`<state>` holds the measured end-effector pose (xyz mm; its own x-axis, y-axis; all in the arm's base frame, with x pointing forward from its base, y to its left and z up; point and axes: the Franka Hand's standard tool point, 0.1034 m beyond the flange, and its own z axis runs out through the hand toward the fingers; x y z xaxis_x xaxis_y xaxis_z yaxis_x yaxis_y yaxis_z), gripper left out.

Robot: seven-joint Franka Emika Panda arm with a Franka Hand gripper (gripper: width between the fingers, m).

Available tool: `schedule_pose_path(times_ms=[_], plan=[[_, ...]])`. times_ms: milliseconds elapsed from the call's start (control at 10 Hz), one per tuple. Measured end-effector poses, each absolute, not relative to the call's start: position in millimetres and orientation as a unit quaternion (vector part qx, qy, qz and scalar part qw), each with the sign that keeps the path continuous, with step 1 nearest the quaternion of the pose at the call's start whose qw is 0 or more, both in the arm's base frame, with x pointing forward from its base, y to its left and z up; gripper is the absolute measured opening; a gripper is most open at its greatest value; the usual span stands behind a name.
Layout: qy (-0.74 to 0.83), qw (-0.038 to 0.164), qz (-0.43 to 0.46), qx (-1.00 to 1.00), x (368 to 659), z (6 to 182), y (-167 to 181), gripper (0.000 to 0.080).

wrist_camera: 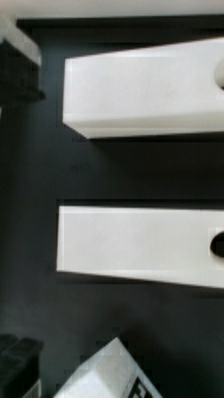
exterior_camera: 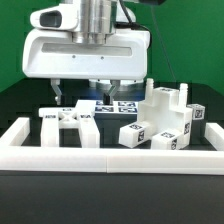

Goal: Assemble chair

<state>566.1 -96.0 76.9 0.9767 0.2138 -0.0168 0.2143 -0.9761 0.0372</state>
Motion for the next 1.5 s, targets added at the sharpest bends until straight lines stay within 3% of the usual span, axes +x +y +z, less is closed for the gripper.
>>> schedule_pose_path(times_ms=[400, 800, 900, 1500], plan=[[0.089, 0.0, -0.038, 0.995, 546, 57.0, -87, 0.0649], [0.089, 0.0, -0.037, 0.995, 546, 57.0, -89, 0.0649], [0.092, -0.014, -0.05, 0.994, 541, 52.6, -92, 0.0649], [0.098, -0.009, -0.059, 0.993, 542, 25.5, -90, 0.0649]])
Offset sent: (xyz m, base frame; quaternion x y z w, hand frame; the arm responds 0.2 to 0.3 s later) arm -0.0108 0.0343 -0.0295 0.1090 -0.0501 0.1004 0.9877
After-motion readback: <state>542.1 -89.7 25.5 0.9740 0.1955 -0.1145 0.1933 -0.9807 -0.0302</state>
